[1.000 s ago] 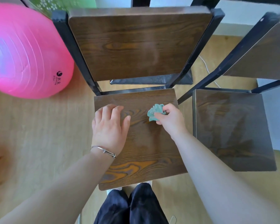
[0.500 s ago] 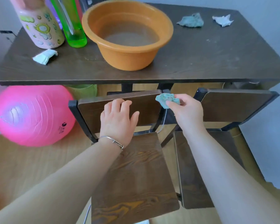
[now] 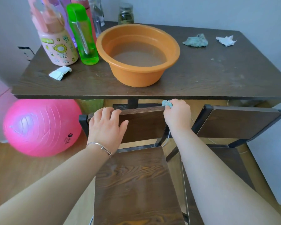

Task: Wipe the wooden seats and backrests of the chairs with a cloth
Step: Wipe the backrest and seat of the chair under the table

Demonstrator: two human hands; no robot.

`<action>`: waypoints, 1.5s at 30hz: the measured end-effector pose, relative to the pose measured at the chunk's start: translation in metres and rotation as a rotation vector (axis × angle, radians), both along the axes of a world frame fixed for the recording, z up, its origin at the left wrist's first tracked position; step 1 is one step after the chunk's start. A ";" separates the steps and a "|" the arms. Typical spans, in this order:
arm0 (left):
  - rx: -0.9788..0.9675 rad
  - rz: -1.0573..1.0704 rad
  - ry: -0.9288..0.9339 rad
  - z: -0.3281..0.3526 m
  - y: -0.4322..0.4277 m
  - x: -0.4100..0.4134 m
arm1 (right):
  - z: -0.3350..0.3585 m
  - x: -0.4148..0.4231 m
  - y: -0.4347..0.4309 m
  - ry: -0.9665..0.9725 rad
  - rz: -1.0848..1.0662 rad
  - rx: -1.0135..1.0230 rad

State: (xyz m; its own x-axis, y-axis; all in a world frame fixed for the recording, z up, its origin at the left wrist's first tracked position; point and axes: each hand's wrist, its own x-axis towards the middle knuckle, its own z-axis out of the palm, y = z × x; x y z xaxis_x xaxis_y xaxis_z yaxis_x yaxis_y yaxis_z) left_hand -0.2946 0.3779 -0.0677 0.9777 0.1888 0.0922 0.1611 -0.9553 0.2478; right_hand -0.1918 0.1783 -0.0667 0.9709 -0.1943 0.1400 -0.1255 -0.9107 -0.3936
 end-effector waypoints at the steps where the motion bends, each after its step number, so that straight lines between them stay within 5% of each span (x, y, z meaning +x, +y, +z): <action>1: -0.011 0.017 -0.001 -0.003 0.010 -0.004 | 0.000 0.000 0.005 -0.002 -0.008 -0.016; 7: -0.085 0.156 -0.030 -0.016 0.056 -0.026 | 0.003 -0.005 0.022 0.002 -0.031 -0.060; 16: -0.119 0.266 -0.057 -0.013 0.110 -0.054 | -0.002 -0.058 0.177 0.003 0.387 0.093; 24: -0.139 0.305 -0.070 -0.018 0.133 -0.073 | 0.006 -0.063 0.248 0.015 0.532 0.056; 33: -0.136 0.274 -0.081 -0.019 0.115 -0.058 | -0.003 -0.062 0.202 -0.115 0.631 -0.164; 45: -0.115 0.129 -0.067 -0.010 0.043 -0.019 | 0.000 -0.013 0.056 -0.031 0.323 -0.255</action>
State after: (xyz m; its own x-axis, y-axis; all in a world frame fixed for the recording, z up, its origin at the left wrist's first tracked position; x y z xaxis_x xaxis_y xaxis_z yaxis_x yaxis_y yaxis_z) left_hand -0.3139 0.4212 -0.0780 0.9370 0.3256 0.1264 0.2604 -0.8924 0.3686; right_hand -0.2047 0.2343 -0.0670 0.9709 0.1643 0.1741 0.1910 -0.9702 -0.1492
